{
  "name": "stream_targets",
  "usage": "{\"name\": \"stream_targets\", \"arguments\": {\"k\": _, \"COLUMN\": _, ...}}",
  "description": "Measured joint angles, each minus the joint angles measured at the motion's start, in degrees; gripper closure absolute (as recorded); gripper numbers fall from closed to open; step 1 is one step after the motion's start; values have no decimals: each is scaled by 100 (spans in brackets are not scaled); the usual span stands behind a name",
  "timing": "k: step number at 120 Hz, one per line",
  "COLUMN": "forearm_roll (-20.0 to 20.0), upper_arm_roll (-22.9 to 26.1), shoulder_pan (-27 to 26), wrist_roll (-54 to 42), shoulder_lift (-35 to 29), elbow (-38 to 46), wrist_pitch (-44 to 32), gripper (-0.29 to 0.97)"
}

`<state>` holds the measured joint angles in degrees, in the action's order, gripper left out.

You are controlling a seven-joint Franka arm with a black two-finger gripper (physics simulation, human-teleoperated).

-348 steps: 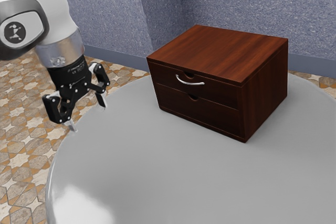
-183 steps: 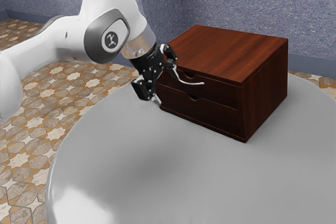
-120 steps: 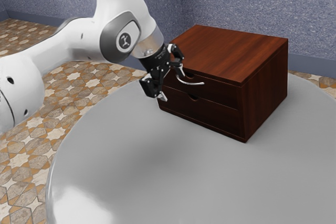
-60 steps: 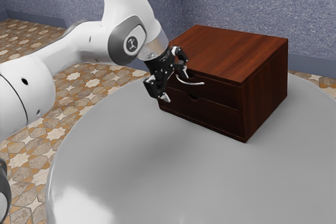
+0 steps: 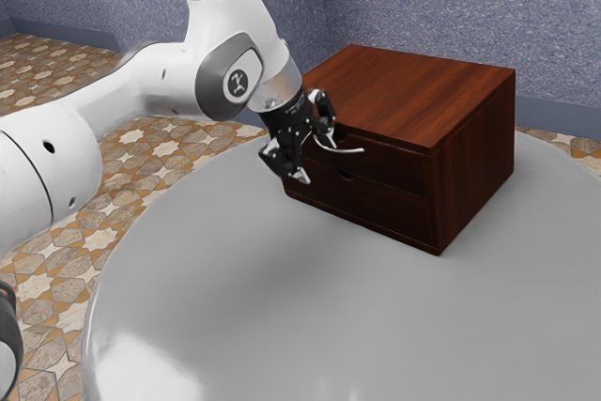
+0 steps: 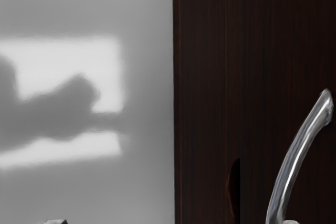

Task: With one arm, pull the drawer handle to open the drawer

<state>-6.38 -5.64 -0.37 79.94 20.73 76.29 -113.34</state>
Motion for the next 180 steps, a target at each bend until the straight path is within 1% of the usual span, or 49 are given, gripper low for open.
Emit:
{"name": "stream_targets", "arguments": {"k": 12, "forearm_roll": 0, "upper_arm_roll": 2, "shoulder_pan": 2, "wrist_roll": -23, "shoulder_lift": -3, "elbow": 5, "wrist_pitch": -4, "gripper": 31}}
{"name": "stream_targets", "arguments": {"k": 40, "forearm_roll": 1, "upper_arm_roll": -4, "shoulder_pan": -7, "wrist_roll": -63, "shoulder_lift": -63, "elbow": 85, "wrist_pitch": -9, "gripper": 47}}
{"name": "stream_targets", "arguments": {"k": 63, "forearm_roll": 6, "upper_arm_roll": -11, "shoulder_pan": -21, "wrist_roll": -88, "shoulder_lift": -121, "elbow": 170, "wrist_pitch": -9, "gripper": 58}}
{"name": "stream_targets", "arguments": {"k": 76, "forearm_roll": 12, "upper_arm_roll": -15, "shoulder_pan": -10, "wrist_roll": -100, "shoulder_lift": -203, "elbow": 299, "wrist_pitch": -8, "gripper": 62}}
{"name": "stream_targets", "arguments": {"k": 126, "forearm_roll": 14, "upper_arm_roll": -23, "shoulder_pan": -8, "wrist_roll": -134, "shoulder_lift": -704, "elbow": 957, "wrist_pitch": -77, "gripper": 66}}
{"name": "stream_targets", "arguments": {"k": 180, "forearm_roll": 16, "upper_arm_roll": -10, "shoulder_pan": 16, "wrist_roll": -143, "shoulder_lift": -1003, "elbow": 1391, "wrist_pitch": -103, "gripper": 61}}
